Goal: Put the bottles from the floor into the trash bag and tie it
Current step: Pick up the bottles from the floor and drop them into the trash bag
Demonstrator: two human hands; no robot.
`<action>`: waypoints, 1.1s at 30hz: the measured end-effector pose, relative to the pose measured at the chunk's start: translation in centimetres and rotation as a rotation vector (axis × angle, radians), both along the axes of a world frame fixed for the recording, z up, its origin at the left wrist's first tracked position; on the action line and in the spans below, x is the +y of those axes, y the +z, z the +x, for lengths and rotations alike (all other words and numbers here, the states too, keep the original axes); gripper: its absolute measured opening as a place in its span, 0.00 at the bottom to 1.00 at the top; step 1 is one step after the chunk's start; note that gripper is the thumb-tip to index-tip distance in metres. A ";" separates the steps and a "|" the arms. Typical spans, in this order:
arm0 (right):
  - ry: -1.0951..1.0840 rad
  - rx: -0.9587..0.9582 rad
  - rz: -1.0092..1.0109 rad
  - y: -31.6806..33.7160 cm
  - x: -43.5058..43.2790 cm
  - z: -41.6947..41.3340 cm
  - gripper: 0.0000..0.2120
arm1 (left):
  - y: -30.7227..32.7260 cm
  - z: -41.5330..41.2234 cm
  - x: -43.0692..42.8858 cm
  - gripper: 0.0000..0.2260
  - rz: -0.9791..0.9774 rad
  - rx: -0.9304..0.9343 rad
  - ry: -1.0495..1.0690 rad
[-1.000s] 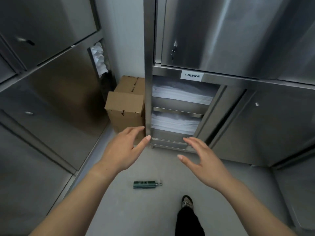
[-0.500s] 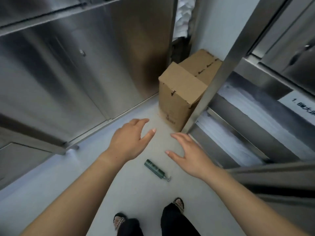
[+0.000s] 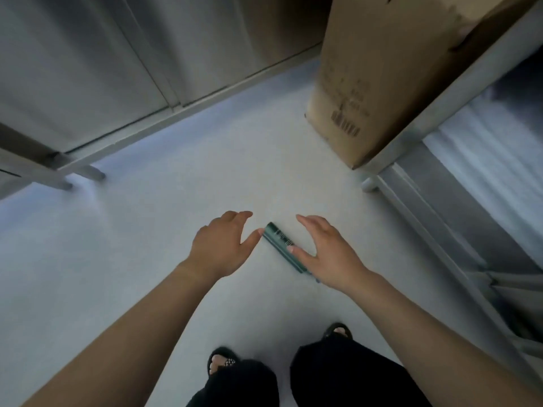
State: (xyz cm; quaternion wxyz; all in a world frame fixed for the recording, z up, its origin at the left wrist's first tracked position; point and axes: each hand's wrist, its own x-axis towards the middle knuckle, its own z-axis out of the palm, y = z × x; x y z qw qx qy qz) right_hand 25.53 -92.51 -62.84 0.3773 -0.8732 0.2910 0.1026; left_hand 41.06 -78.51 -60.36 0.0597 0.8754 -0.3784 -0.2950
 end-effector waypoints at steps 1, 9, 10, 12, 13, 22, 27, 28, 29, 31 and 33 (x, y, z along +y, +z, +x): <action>-0.004 -0.003 -0.001 -3.7 0.3 0.3 0.29 | -3.7 0.1 0.4 0.24 0.002 0.002 0.003; -0.034 0.071 -0.013 -26.9 1.1 2.2 0.31 | -28.6 3.0 3.2 0.24 0.036 -0.028 -0.030; -0.033 0.087 -0.026 -28.7 1.0 2.2 0.31 | -30.8 3.2 3.5 0.24 0.029 -0.042 -0.034; -0.027 0.102 -0.056 -31.4 0.7 2.5 0.32 | -34.3 3.7 3.8 0.26 0.009 -0.065 -0.030; -0.025 0.101 -0.065 -32.3 0.6 2.6 0.32 | -35.8 3.8 3.9 0.27 0.013 -0.071 -0.027; 0.076 0.137 -0.199 -36.1 1.0 2.7 0.39 | -43.5 2.9 5.2 0.40 0.132 -0.164 -0.059; 0.000 0.109 -0.144 -36.3 0.4 3.4 0.38 | -43.4 2.9 5.2 0.40 0.119 -0.165 -0.054; -0.010 0.098 -0.126 -36.3 0.4 3.5 0.38 | -43.3 3.0 5.2 0.40 0.121 -0.156 -0.054; -0.017 0.092 -0.110 -36.2 0.4 3.6 0.38 | -43.1 3.1 5.1 0.39 0.130 -0.147 -0.058; -0.031 0.082 -0.091 -35.6 0.6 3.5 0.38 | -42.1 3.5 4.9 0.37 0.142 -0.126 -0.056; -0.035 0.086 -0.063 -33.5 1.0 3.6 0.37 | -39.0 3.9 5.0 0.35 0.146 -0.107 -0.003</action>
